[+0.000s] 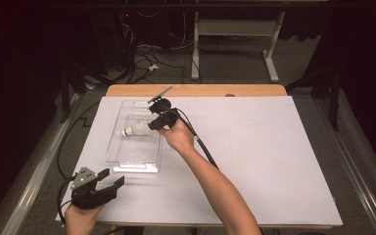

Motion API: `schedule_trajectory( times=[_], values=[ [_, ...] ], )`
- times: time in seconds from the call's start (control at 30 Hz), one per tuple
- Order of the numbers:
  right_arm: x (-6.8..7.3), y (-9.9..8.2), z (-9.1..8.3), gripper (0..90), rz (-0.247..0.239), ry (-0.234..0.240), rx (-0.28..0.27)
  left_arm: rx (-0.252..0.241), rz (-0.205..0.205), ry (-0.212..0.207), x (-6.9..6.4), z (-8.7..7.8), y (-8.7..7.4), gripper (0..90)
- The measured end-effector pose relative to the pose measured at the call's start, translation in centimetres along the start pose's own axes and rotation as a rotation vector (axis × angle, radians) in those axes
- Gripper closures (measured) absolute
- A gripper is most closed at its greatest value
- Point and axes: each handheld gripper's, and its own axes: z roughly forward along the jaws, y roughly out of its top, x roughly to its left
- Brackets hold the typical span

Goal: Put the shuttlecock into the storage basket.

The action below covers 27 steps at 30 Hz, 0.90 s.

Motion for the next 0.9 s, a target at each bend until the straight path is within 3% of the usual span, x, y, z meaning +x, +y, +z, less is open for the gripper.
schedule_trajectory(
  times=[0.6, 0.9],
  values=[
    [-0.4, -1.2, -2.3, 65.1, -0.04, -0.006, -0.059, 0.003, 0.0, 0.0, 0.0, 0.0, 0.0, 35.2],
    [-1.1, -2.1, -3.0, 63.7, -0.031, -0.018, -0.08, 0.002, -0.006, 0.004, 0.2, -0.1, -0.1, 35.1]
  ],
)
